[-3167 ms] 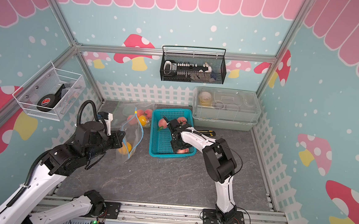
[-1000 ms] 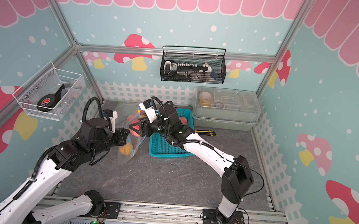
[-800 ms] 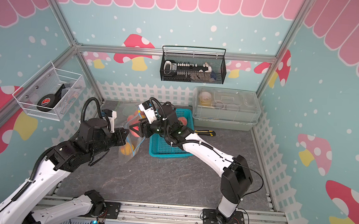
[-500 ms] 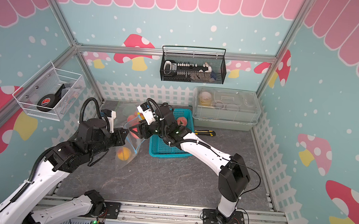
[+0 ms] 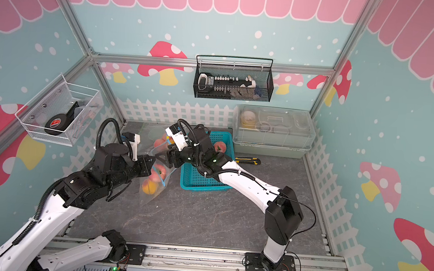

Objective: Place the peach in a zip-top bag and seal the zipper
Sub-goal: Place the peach in the zipper food storage bag, then pick up the peach from the basket.

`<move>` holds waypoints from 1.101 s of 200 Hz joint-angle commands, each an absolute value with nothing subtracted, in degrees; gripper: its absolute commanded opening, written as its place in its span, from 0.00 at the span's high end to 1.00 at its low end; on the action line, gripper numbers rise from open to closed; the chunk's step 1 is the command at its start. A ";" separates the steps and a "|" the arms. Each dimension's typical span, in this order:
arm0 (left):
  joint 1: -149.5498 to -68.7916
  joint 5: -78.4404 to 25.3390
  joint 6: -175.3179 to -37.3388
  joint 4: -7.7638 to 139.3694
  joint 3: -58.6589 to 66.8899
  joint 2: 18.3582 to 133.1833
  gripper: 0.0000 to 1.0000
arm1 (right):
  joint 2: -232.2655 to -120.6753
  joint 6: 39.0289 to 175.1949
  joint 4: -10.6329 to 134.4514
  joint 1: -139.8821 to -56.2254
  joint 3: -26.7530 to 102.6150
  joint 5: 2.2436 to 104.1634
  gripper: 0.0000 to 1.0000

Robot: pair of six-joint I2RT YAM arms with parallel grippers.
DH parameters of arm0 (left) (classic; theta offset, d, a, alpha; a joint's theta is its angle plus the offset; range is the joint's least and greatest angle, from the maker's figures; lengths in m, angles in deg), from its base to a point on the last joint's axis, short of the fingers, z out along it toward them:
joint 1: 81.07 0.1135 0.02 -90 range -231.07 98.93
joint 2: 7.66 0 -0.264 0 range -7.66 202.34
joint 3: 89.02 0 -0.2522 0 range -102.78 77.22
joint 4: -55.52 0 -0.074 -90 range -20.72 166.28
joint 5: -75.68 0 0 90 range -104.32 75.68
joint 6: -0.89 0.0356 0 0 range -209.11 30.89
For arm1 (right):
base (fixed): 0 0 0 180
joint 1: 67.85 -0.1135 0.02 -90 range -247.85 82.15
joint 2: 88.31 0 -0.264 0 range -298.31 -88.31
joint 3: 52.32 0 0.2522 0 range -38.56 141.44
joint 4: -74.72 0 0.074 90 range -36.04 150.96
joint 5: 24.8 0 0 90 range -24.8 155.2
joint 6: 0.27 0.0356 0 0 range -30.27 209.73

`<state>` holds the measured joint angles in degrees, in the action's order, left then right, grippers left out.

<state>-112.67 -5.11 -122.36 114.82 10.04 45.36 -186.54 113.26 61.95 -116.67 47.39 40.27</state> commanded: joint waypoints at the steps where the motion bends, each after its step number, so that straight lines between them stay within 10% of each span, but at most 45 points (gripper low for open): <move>1: -112.89 -4.57 -123.04 114.04 10.34 44.81 1.00 | -183.04 112.74 67.48 -117.06 45.32 40.53 0.24; 95: -112.86 -4.31 -122.51 114.13 11.10 43.67 1.00 | -177.81 110.96 59.95 -115.12 38.36 82.40 0.22; 220: -112.89 -4.37 -122.90 114.20 11.48 43.23 1.00 | -201.23 118.68 50.62 -102.42 51.18 59.22 0.22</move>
